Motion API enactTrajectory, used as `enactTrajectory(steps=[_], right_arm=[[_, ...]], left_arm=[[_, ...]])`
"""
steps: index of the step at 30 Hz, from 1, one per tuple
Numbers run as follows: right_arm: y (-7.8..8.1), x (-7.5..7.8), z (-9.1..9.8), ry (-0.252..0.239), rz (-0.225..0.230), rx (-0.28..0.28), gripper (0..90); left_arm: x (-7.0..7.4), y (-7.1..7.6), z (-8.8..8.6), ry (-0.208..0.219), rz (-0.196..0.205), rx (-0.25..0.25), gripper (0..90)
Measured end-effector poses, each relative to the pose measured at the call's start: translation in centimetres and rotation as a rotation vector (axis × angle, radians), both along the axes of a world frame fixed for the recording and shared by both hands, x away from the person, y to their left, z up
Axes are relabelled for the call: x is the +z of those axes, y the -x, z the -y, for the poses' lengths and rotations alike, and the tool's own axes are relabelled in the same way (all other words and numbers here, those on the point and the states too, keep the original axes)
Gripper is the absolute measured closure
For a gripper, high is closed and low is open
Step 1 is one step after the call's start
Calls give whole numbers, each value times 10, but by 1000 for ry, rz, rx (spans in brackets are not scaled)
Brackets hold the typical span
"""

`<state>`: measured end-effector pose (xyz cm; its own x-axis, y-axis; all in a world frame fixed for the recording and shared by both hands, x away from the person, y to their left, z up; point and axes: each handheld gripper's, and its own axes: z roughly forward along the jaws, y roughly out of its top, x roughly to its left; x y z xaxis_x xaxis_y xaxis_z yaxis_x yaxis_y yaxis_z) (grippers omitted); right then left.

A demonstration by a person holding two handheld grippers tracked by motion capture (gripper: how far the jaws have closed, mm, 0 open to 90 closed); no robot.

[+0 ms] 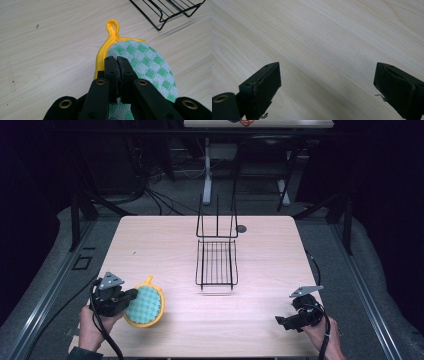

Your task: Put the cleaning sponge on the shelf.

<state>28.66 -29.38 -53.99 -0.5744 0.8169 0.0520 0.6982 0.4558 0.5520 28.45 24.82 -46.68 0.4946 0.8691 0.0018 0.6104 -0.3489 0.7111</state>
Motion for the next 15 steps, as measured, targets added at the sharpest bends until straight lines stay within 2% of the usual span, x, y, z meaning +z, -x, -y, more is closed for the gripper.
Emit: enactTrajectory(steps=[15], right_arm=[[0,-1,-1,-1,-5,0,71]], left_arm=[[6,-9,14,5,7,-35,873]])
